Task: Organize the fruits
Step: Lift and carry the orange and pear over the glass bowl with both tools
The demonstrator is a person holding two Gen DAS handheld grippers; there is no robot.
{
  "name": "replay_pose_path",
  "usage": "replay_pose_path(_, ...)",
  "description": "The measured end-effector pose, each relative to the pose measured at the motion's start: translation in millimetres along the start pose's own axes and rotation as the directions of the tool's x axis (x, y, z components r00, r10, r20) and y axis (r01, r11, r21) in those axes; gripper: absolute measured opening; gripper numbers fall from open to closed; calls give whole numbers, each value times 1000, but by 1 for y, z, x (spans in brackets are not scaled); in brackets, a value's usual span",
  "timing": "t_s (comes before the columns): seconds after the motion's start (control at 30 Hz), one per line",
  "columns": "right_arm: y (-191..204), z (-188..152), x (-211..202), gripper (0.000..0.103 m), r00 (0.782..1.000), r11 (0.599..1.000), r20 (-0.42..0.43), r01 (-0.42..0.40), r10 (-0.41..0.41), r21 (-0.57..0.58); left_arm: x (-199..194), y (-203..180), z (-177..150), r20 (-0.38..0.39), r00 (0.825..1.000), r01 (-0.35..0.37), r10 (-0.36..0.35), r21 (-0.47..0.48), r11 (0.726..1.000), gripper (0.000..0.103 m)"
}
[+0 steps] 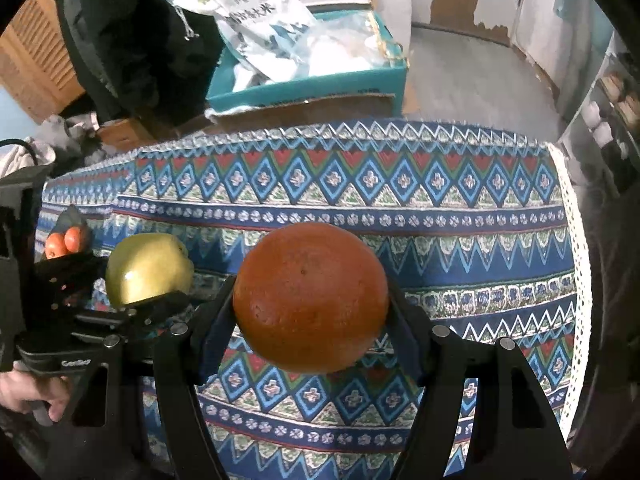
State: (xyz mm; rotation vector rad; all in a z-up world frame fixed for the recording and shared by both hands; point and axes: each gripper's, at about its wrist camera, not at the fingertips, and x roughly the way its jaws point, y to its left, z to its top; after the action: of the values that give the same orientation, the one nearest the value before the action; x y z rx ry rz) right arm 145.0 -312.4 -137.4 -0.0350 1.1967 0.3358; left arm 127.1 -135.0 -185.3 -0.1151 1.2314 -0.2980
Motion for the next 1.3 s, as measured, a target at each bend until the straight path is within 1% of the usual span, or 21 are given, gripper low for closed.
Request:
replay_pose_path(0.3, 28, 10, -35, 69, 997, 998, 77, -9, 13, -55, -48, -4, -1, 82, 997, 13, -13, -7, 1000, 69)
replay_pose_path(0.53, 50, 13, -58, 69, 992, 995, 117, -38, 49, -91, -88, -1, -5, 152, 988, -13, 12, 4, 1000, 69)
replay_pose_path(0.67, 64, 15, -70, 69, 989, 992, 135, -52, 67, -114, -109, 7, -10, 188, 982, -22, 24, -14, 1000, 69)
replay_pose_path(0.87, 91, 22, -83, 69, 982, 985, 160, -76, 101, -155, -135, 19, -19, 235, 970, -56, 60, -25, 998, 69)
replay_pose_path(1.3, 154, 39, -93, 69, 972, 963, 178, -108, 154, -247, -180, 60, -37, 295, 951, -67, 95, -104, 992, 69)
